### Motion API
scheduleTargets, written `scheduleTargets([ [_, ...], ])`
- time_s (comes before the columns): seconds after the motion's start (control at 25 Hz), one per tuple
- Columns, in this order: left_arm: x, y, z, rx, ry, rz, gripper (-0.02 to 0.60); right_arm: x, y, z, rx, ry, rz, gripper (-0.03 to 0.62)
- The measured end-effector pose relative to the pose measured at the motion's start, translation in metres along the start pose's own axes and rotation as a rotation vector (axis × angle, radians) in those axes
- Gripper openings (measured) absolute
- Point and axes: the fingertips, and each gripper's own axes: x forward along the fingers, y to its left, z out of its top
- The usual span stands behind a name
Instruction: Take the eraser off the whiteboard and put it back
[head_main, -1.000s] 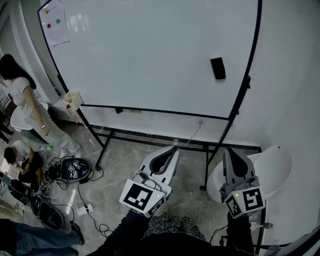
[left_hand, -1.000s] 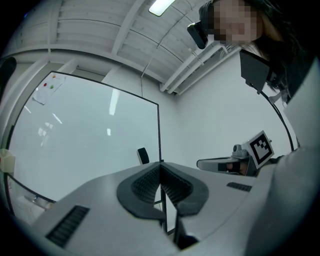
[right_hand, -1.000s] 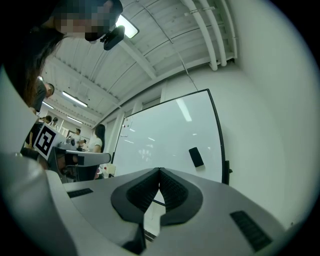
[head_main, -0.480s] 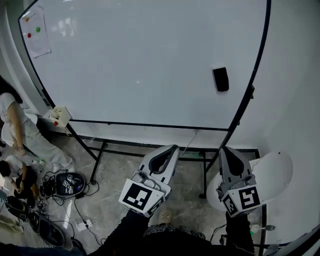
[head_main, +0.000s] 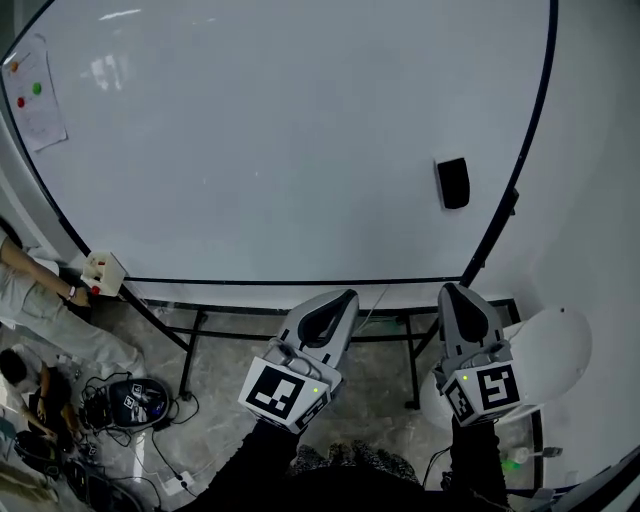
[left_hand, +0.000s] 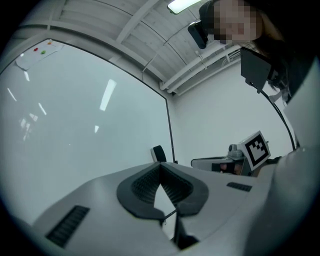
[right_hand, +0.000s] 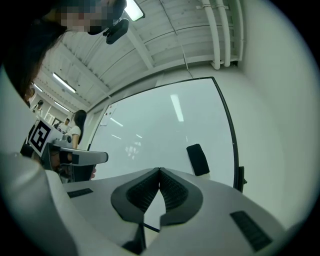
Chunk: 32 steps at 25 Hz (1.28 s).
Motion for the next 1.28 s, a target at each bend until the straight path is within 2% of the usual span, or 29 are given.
scheduleTargets([
  [0.32,0.027,0.023,-0.008,-0.022,0.008,-0.009,0.006,0.024,-0.021,-0.006,0.009,0.004,-0.034,0.008],
  [0.6,0.056,0.031,-0.017,-0.023,0.017,0.012,0.006,0.05,-0.045,-0.014,-0.012,0.001,-0.009,0.009],
  [0.8,0.074,0.038,-0.017,-0.013,0.02,0.032,0.006,0.073,-0.076,-0.015,-0.052,-0.009,-0.063,0.012],
  [0.96,0.084,0.043,-0.024,-0.012,0.036,0.037,0.006,0.09,-0.096,-0.015,-0.062,-0.028,-0.098,0.075],
  [1.16,0.095,0.047,-0.025,-0.004,0.036,0.05,0.006,0.111,-0.112,-0.02,-0.124,-0.011,-0.102,0.254],
  [1.28,0.101,0.049,-0.024,-0.006,0.03,0.058,0.006,0.125,-0.125,-0.025,-0.154,0.007,-0.105,0.295],
])
